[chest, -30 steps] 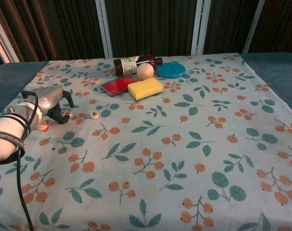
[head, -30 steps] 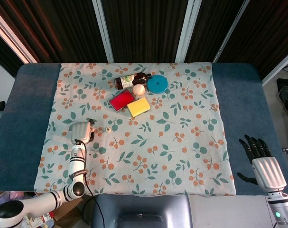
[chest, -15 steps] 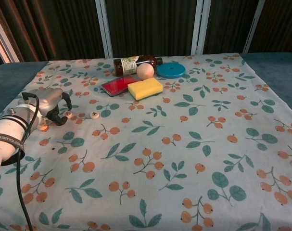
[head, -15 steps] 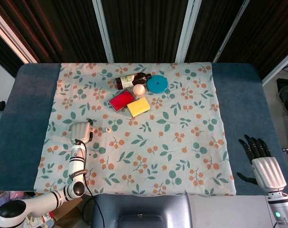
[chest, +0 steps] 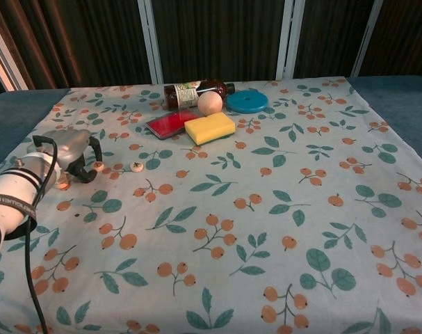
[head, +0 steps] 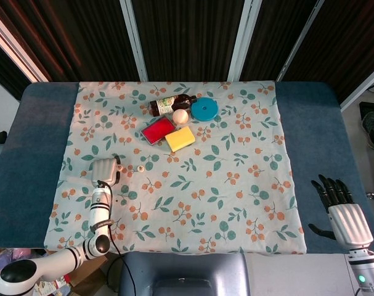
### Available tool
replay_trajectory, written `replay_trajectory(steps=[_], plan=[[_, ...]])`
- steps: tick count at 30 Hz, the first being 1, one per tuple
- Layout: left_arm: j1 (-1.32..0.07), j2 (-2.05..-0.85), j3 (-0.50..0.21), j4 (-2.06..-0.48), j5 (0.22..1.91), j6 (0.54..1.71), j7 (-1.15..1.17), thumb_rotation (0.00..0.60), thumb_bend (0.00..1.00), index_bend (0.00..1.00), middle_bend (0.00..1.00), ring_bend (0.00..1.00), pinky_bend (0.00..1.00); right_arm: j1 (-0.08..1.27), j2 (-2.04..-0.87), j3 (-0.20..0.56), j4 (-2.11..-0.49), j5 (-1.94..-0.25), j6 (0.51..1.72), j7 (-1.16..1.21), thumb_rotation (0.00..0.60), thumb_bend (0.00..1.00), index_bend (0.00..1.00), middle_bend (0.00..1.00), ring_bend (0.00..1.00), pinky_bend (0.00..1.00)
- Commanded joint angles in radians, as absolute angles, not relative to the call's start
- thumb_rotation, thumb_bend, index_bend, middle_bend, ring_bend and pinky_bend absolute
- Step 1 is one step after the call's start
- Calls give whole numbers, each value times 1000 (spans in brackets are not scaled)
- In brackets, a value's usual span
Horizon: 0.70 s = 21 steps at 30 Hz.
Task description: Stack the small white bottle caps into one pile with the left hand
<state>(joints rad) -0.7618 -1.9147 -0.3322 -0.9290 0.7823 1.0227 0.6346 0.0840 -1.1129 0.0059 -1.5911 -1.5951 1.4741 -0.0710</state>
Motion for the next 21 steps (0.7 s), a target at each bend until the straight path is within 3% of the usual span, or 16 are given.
replay_trajectory(steps=[1, 14, 21], plan=[[-762, -1916, -333, -923, 784, 1017, 630, 600, 446, 435, 1000, 1000, 1000, 84, -1113, 6, -1591, -1594, 1474, -72, 600, 48, 0, 0, 0, 0], [-757, -1915, -335, -922, 816, 1018, 588, 600, 448, 474, 1000, 1000, 1000, 83, -1115, 7, -1592, -1593, 1474, -76, 600, 48, 0, 0, 0, 0], [-731, -1860, -342, -1027, 857, 1064, 539, 600, 448, 483, 1000, 1000, 1000, 82, -1113, 6, -1592, -1594, 1475, -75, 600, 48, 0, 0, 0, 0]])
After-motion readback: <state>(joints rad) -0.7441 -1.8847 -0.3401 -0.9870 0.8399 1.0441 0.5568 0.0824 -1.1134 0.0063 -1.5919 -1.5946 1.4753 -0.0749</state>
